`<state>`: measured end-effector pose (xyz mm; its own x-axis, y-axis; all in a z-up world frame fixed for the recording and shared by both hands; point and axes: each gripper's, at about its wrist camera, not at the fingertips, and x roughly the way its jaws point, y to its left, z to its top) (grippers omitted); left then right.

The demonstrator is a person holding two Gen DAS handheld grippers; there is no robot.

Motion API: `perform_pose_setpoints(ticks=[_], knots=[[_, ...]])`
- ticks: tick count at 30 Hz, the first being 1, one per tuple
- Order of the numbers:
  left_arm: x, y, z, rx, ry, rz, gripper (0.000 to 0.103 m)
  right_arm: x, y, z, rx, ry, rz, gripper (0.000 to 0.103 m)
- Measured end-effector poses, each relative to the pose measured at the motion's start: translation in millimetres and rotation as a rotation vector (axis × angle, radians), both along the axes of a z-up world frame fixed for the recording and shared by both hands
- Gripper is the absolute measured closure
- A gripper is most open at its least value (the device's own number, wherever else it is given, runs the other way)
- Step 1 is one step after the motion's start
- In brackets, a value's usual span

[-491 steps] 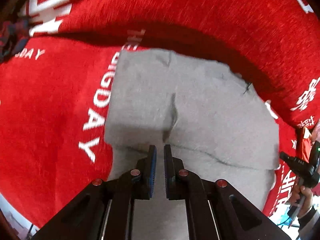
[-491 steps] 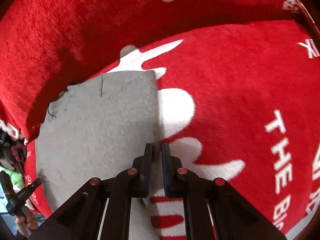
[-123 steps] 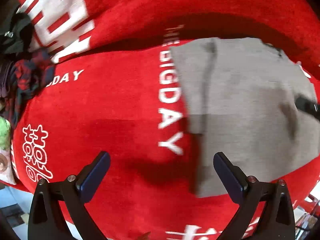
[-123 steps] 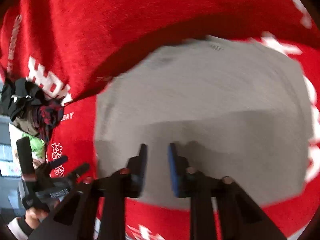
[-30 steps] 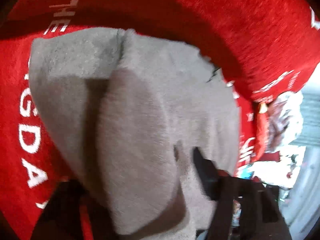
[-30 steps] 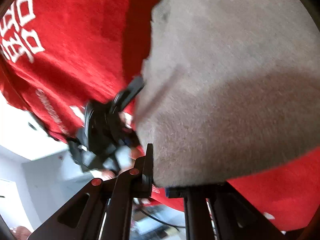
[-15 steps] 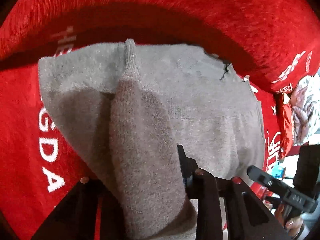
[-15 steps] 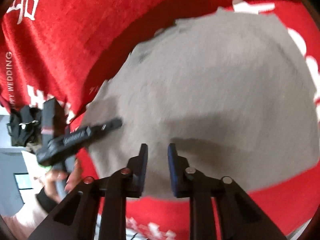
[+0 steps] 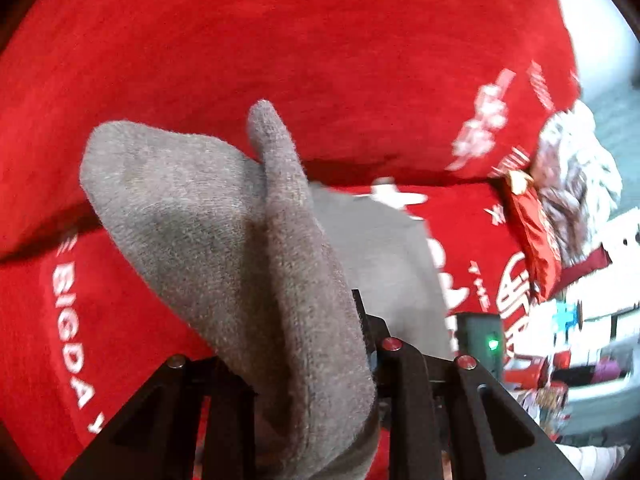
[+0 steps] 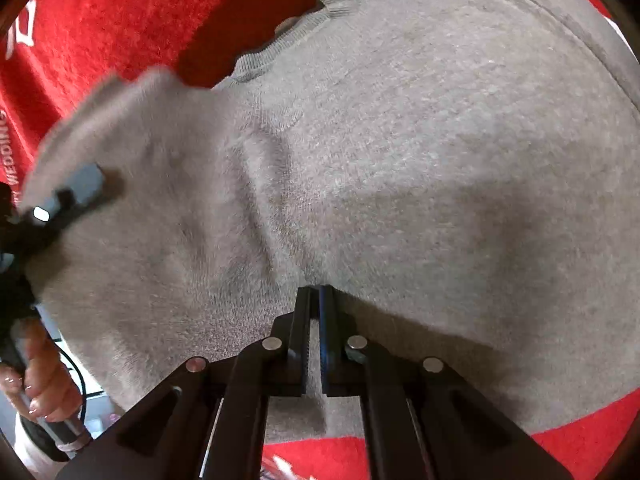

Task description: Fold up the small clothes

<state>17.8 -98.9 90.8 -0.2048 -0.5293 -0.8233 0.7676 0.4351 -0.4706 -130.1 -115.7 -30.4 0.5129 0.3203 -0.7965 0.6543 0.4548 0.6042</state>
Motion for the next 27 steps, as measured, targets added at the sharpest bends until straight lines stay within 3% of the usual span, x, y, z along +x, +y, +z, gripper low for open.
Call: perform_pose_setpoints(ticks=[3,5,10,13,18,19,20,22,27], knots=[[-35,-43,14,-0.007,-0.040,-0.090,0.078,-32,-23,17,-0.005,-0.057,-0.059,0.100],[-62,-76,8,0.012,-0.053,-0.140,0.078,-56,-42,24,-0.005,-0.080,-0.111,0.100],[-111,-138,-40,0.170,-0.112,-0.194,0.077,-114,-88,13,0.059,-0.110,-0.260,0.097],[-127,-147,-53,0.245,-0.174,-0.210,0.076,-130,-100,-4,0.134,-0.137,-0.313,0.093],[-143,-141,-34,0.243,-0.307,-0.283,0.072,-139,-108,-20,0.200,-0.178,-0.325,0.093],[-140,-136,-29,0.240,-0.312,-0.280,0.062,-138,-110,-21,0.206,-0.185,-0.327,0.093],[-138,-133,-22,0.224,-0.301,-0.273,0.038,-139,-110,-22,0.212,-0.193,-0.328,0.093],[-135,-128,-2,0.160,-0.311,-0.244,0.023,-145,-112,-23,0.229,-0.209,-0.338,0.093],[-135,-124,24,0.106,-0.350,-0.258,0.023,-156,-129,-31,0.282,-0.246,-0.398,0.091]])
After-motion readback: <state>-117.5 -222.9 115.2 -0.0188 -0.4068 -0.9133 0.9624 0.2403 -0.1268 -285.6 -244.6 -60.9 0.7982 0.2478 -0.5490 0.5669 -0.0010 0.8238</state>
